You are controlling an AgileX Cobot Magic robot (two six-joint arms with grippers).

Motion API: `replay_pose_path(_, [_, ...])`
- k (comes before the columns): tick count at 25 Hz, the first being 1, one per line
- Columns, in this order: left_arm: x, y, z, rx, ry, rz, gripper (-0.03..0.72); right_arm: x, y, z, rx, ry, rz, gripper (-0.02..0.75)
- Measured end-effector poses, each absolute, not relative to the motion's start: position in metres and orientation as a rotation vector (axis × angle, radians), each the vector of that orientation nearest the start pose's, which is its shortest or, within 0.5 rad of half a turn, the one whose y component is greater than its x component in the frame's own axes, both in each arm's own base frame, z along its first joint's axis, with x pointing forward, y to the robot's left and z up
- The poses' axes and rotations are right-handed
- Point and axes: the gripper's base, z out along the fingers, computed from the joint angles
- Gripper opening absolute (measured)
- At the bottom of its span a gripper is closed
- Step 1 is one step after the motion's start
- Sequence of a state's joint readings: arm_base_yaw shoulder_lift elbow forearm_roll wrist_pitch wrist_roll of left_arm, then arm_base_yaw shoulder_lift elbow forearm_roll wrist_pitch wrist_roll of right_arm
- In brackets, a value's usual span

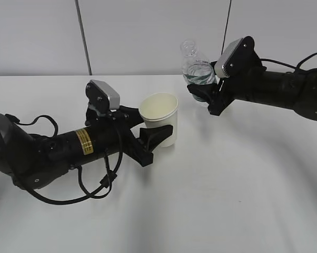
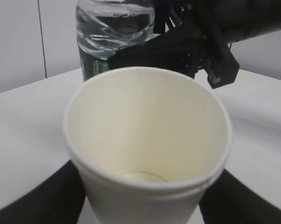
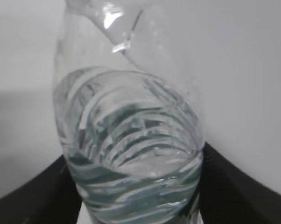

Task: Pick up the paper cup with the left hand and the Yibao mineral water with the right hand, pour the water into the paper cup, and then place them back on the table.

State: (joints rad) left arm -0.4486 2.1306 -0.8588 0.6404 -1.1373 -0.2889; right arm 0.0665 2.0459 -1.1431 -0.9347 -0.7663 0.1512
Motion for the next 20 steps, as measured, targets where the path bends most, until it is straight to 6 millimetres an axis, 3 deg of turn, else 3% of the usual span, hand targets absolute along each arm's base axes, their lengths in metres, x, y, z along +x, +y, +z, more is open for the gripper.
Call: replay_pose_path(20, [0.3159, -0.2075, 0.1079, 0.819, 1.552, -0.805, 0.442, 0.4221, 0.0787, 0.1687, -1.125, 1.450, 0.028, 0.490])
